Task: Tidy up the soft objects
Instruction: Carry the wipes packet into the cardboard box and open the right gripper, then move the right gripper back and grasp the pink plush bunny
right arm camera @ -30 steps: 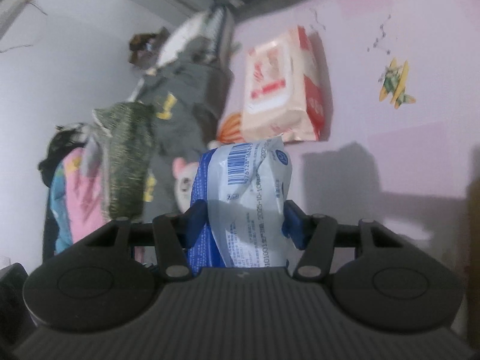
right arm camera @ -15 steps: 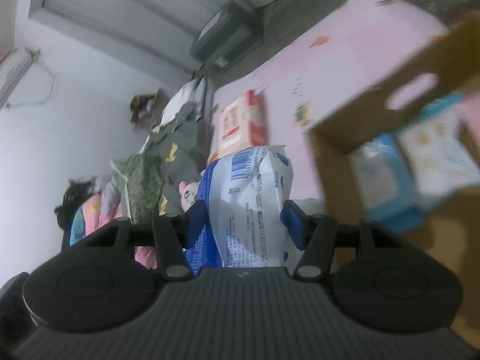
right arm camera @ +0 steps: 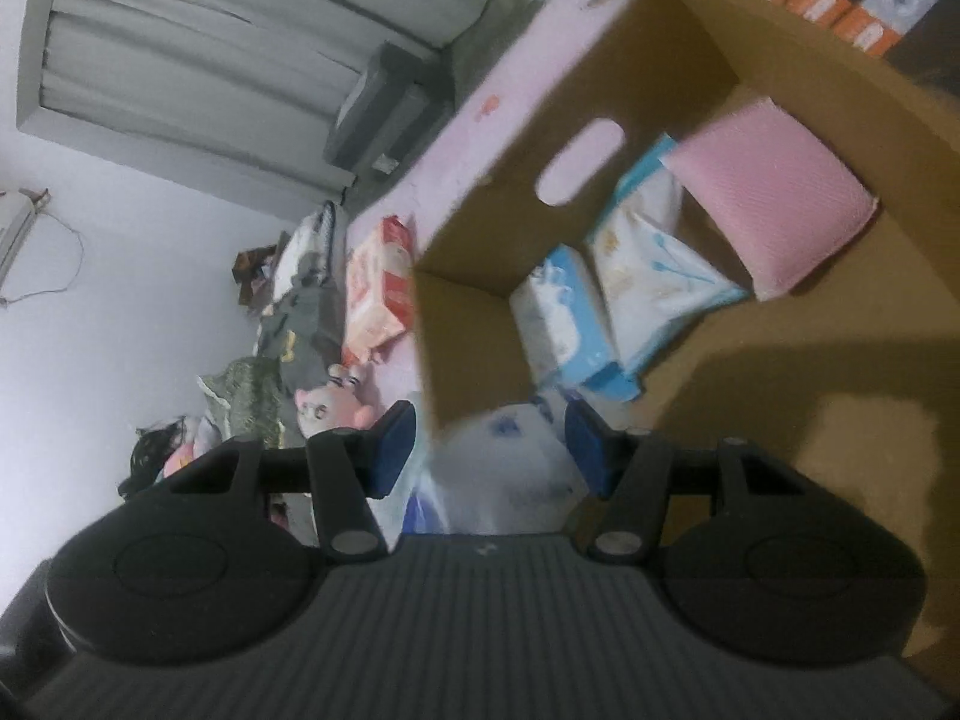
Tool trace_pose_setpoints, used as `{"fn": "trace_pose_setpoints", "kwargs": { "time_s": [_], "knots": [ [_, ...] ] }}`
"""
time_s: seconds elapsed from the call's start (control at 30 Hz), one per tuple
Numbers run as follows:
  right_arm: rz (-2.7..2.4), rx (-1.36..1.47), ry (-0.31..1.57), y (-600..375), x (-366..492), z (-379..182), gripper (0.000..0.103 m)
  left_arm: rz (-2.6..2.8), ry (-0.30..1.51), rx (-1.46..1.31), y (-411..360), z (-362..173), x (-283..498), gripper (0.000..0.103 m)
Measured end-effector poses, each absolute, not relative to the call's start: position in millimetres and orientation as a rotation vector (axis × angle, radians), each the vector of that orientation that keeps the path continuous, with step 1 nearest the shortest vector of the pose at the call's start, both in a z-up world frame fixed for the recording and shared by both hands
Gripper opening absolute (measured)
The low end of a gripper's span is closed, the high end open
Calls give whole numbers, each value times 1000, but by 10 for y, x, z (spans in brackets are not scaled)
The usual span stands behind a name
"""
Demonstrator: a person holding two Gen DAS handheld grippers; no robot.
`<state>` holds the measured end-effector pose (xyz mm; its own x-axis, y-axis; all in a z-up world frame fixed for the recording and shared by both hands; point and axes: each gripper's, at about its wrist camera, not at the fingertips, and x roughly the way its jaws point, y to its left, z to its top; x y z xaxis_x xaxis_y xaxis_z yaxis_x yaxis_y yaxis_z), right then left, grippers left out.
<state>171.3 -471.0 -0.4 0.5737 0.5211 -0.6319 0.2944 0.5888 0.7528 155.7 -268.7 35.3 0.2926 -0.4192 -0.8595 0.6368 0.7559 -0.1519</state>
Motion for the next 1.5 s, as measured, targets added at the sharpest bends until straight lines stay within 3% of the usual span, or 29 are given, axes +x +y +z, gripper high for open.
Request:
{"fn": "trace_pose_setpoints", "kwargs": {
  "time_s": [0.13,0.63,0.8,1.0,1.3,1.5],
  "knots": [
    [164,1001,1073,-4719,1788,-372,54,-716,1031,245,-2605,356,1506,55],
    [117,900,1118,-4650,1954,-532,55,-644,879,123,-1830,751,1278,57],
    [61,738,1059,-4594,2167,-377,54,-555,852,78,-1428,690,1243,60],
    [85,725,1208,-4509,2224,-695,50,-467,870,-12,-867,528,1203,61],
    [126,629,1222,-4227,2213,-658,50,-387,875,-73,-431,386,1166,62],
    [65,707,1218,-4370,2109,-584,53,-326,822,-70,-250,410,1067,71]
  ]
}}
